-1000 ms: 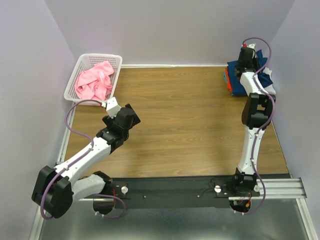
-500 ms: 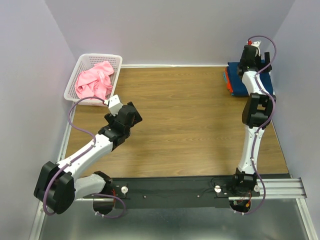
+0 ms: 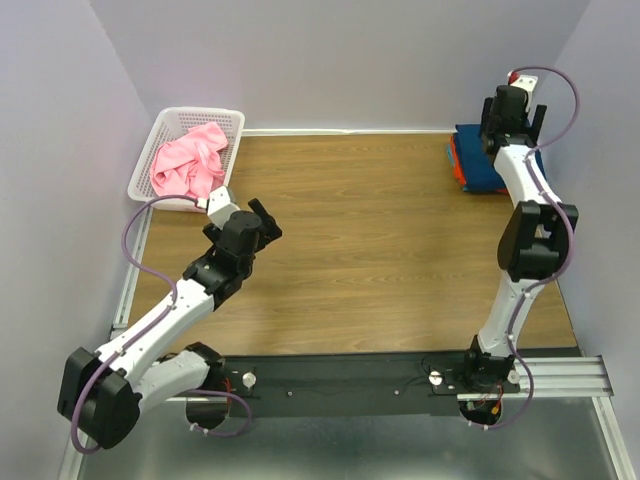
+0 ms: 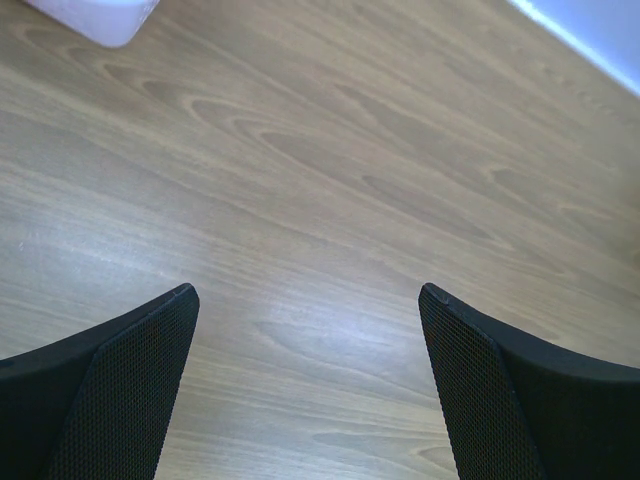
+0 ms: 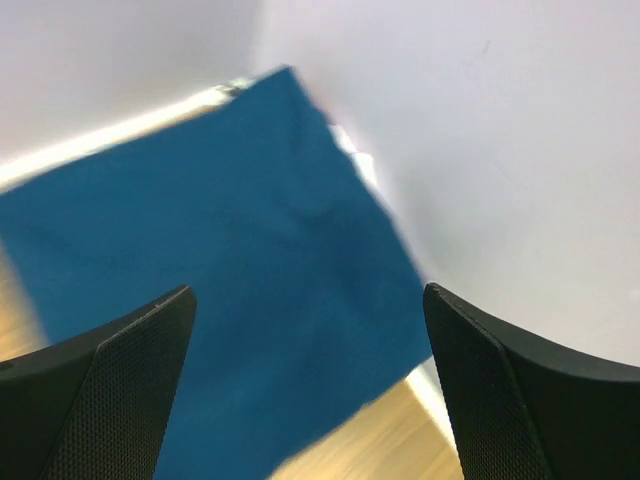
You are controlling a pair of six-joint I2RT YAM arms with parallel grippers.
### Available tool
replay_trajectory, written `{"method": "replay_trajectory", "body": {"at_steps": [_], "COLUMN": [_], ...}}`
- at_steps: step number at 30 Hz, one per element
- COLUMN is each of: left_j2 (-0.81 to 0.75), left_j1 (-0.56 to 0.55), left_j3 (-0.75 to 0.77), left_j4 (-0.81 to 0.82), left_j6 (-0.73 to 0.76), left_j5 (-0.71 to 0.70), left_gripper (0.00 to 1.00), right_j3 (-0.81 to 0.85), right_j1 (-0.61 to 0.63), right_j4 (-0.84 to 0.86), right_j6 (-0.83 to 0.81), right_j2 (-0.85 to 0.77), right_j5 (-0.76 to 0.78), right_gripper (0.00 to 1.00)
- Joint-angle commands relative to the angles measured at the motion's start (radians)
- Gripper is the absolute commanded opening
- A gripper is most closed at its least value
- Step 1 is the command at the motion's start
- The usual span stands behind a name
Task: Fold and stack the t-shirts
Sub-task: Reset both grippers
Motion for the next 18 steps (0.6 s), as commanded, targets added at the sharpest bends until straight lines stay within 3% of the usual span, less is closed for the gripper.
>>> {"method": "replay_trajectory", "body": {"at_steps": [1,3,8,18], "left_j2": [-0.054,-0.068,-0.071,-0.102], "left_j1": [0.006,0.006,0.006,0.009], "left_j3": [-0.008,-0.023,-0.017,-0.058], "left_j4": [0.044,0.105,0.126,0.146], "left_j6": [0.026,0.056,0.090,0.107], "left_j5": [0.025,0.067,0.093,0.090], "left_gripper": [0.98,0.98,0.98,0.98], "right_j3": [-0.115,-0.207,-0.439,-1.079], "right_j1": [0.055,0.090,0.219,0.233], "right_j4": [-0.001,0.006,0.051,0.072], "right_j6": [0.217,0.289,0.349,0.551], "right_j2": [-0.176,-0.263,-0.460,-1.047], "right_j5": [-0.162,-0.220,-0.165,-0.296], "right_gripper": [1.00,1.00,1.00,1.00]}}
